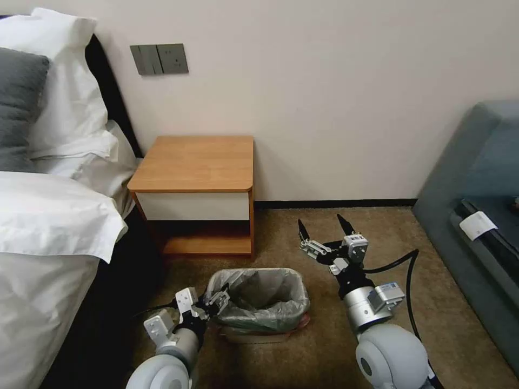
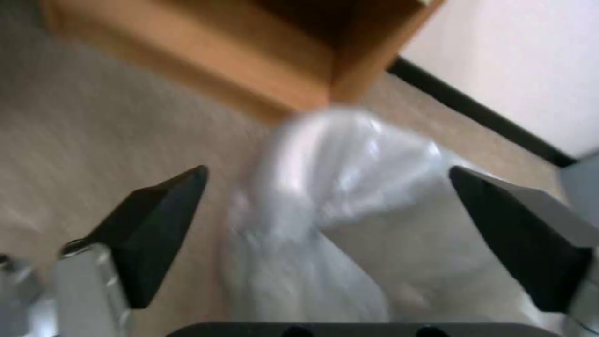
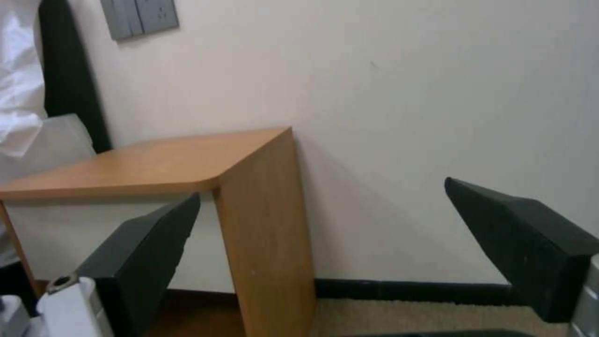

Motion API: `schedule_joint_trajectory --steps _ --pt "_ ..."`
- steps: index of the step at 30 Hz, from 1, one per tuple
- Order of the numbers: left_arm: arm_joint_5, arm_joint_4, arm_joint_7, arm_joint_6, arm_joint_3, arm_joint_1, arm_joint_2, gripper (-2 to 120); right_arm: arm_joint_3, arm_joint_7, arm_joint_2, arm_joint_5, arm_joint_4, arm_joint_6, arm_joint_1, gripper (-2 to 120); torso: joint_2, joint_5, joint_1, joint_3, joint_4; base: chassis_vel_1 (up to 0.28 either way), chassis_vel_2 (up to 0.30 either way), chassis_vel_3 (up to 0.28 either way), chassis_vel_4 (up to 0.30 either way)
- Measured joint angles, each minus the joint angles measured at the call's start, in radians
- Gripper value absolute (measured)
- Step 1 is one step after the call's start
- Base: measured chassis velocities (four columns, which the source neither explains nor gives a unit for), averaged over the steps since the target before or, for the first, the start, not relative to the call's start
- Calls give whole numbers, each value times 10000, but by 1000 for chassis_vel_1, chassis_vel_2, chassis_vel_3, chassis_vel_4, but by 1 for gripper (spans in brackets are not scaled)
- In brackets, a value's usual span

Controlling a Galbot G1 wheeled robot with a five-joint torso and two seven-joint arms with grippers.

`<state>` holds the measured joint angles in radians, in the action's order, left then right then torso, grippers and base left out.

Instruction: Pick up the garbage bag from the table and place it over the trash can.

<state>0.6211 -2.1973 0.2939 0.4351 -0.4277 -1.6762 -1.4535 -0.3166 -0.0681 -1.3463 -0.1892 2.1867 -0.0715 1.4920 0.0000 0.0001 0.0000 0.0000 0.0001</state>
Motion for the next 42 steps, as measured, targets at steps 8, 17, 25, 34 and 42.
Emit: schedule_joint_trajectory --steps 8,17,25,34,42 --pt "-3589 962 -1748 -3116 -547 330 319 100 -62 -217 -215 1808 16 -649 480 100 0 -5 1 0 -1 0 0 0 0" --pt "-3726 1925 -2724 -4562 -805 511 911 96 -29 -833 -918 2057 -987 890 1299 100 0 -3 1 1 -1 0 0 0 0" --pt "-4183 1856 -2669 -4785 -739 419 751 94 -497 -527 -1220 2150 -1450 1766 1568 100 0 -2 1 0 0 0 0 0 0" --pt "-4188 1837 -2569 -4778 -743 403 726 93 -570 -389 -1205 2123 -1439 1766 1586 100 0 0 1 0 0 0 0 0 0" --pt "-4168 1825 -2555 -4749 -743 400 726 93 -569 -384 -1199 2114 -1420 1748 1580 100 0 0 1 0 0 0 0 0 0"
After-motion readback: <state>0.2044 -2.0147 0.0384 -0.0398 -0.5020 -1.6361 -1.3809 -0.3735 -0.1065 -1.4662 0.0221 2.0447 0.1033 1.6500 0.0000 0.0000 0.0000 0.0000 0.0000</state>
